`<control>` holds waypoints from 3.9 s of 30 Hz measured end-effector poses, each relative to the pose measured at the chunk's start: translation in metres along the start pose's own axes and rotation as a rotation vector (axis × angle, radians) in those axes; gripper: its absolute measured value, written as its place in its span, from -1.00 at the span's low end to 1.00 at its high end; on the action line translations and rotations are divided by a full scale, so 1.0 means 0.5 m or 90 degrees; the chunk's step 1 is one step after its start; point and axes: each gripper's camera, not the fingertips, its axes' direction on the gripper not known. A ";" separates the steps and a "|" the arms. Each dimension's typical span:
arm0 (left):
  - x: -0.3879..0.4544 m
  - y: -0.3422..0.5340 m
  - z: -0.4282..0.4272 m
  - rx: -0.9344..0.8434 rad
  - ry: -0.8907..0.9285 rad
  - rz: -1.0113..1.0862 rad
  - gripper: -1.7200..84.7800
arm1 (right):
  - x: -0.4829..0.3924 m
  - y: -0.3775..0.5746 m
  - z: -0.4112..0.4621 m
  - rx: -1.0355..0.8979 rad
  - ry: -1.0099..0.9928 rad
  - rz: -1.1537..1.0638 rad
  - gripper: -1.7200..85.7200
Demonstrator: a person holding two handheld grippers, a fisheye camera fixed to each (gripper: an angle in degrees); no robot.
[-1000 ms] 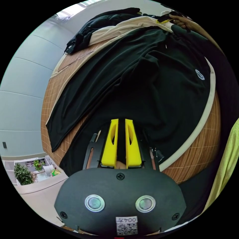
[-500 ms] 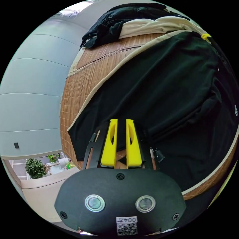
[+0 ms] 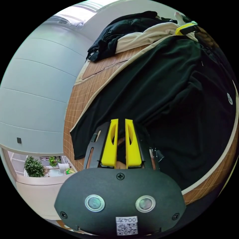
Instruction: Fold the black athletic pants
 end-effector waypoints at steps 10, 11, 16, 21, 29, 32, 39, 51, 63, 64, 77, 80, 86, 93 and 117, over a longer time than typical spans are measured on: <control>0.107 0.286 -0.021 0.013 -0.062 0.033 -0.93 | -0.283 -0.189 0.115 0.010 0.065 -0.206 -0.81; 0.102 0.292 -0.024 0.019 -0.055 0.021 -0.93 | -0.318 -0.241 0.141 -0.001 0.070 -0.225 -0.81; 0.084 0.325 -0.039 0.069 -0.023 0.018 -0.93 | -0.441 -0.406 0.253 -0.061 0.146 -0.321 -0.81; 0.011 0.357 -0.013 0.082 0.075 -0.053 -0.93 | -0.517 -0.487 0.333 -0.119 0.209 -0.406 -0.80; -0.012 0.378 0.002 0.069 0.079 -0.046 -0.93 | -0.533 -0.547 0.391 -0.155 0.230 -0.400 -0.96; -0.015 0.381 0.009 0.059 0.086 -0.039 -0.93 | -0.507 -0.576 0.384 -0.141 0.195 -0.334 -0.97; -0.028 0.393 0.014 0.058 0.101 -0.044 -0.92 | -0.441 -0.631 0.428 -0.164 0.203 -0.198 -0.89; -0.022 0.398 0.011 0.062 0.086 -0.033 -0.95 | -0.402 -0.441 0.221 -0.031 0.035 -0.135 -0.88; 0.005 0.492 -0.106 -0.011 -0.104 0.131 -0.82 | -0.508 0.121 -0.002 -0.047 -0.172 -0.166 -0.85; 0.001 0.525 -0.117 -0.043 -0.121 0.163 -0.81 | -0.520 0.142 0.001 -0.051 -0.190 -0.178 -0.84; -0.017 0.638 -0.097 -0.160 -0.088 0.226 -0.78 | -0.905 0.053 0.270 -0.086 -0.170 -0.509 -0.72; -0.025 0.642 -0.078 -0.160 -0.078 0.218 -0.77 | -0.975 0.033 0.330 -0.098 -0.138 -0.558 -0.71; -0.049 0.651 -0.055 -0.150 -0.070 0.213 -0.77 | -1.057 -0.001 0.436 -0.125 -0.069 -0.614 -0.86; -0.080 0.648 -0.024 -0.140 -0.112 0.206 -0.76 | -1.028 -0.092 0.458 -0.154 -0.207 -0.479 -0.94; -0.350 0.625 0.038 -0.193 -0.219 -0.028 -0.97 | -1.012 0.390 0.336 -0.167 0.245 -0.400 -0.73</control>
